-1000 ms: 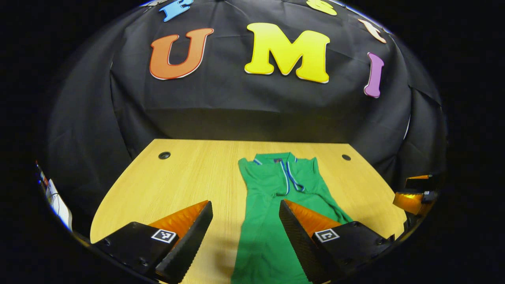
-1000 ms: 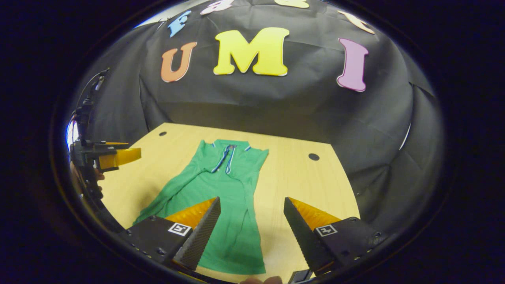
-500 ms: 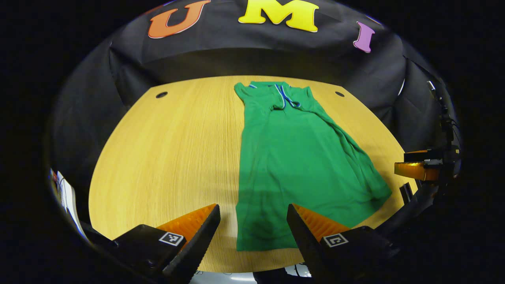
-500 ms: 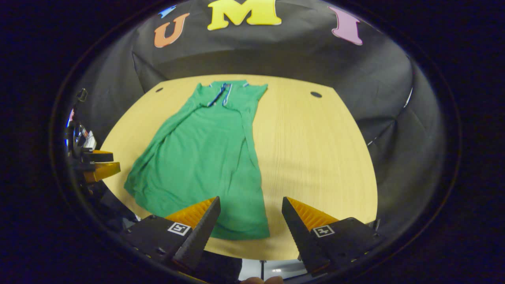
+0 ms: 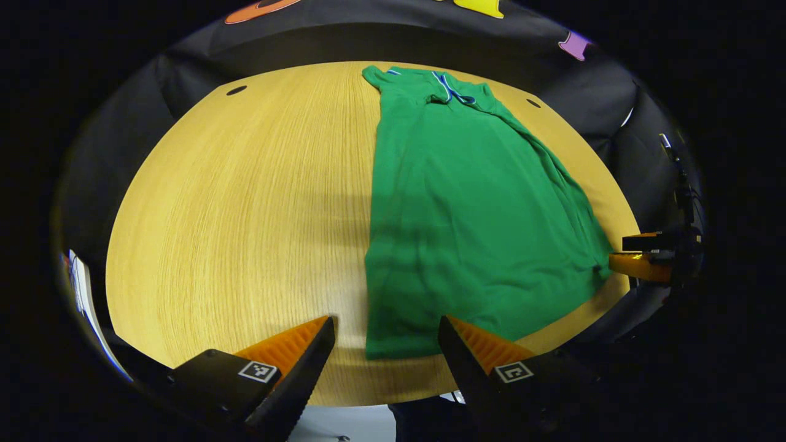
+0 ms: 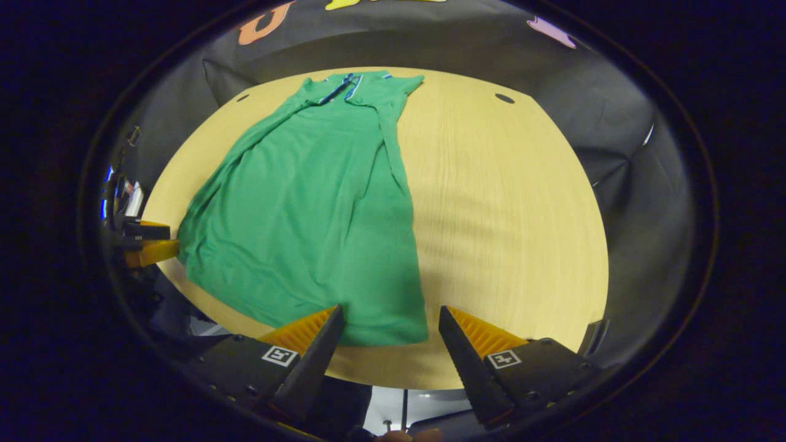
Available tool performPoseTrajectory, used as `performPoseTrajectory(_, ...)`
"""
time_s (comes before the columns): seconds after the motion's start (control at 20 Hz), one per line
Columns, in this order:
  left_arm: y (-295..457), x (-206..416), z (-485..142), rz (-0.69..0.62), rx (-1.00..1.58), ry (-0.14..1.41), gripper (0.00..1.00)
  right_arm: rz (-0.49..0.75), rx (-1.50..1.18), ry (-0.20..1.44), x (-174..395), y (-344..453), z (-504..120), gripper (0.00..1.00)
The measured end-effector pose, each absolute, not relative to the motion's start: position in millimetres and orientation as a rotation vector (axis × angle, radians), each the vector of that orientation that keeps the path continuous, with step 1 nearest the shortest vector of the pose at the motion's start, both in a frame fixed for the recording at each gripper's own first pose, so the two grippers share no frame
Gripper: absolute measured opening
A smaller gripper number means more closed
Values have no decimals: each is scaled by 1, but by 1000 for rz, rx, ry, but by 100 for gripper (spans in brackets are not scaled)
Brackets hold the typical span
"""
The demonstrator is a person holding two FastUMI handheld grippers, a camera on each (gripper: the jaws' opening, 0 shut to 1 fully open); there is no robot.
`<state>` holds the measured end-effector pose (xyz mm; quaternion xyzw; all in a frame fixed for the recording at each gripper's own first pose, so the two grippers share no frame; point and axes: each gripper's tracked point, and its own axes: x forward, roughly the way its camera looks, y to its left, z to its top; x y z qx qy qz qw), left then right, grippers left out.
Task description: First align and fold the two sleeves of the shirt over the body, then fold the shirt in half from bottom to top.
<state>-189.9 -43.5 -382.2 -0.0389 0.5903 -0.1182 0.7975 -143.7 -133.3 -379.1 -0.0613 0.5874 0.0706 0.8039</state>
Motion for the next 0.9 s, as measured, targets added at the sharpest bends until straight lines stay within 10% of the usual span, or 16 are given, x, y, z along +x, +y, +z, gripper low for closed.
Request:
performPoseTrajectory(0.6, -35, -195, -392, -202, 5, 1387, 100, 140, -89, 1328, -146, -129, -399, 93)
performPoseTrajectory(0.8, -39, -203, -389, -199, -9, 1463, 100, 120, -56, 1367, -149, -132, -399, 63)
performPoseTrajectory(0.9, -42, -205, -385, -213, -52, 1490, 76, 114, -18, 1377, -148, -125, -399, 35)
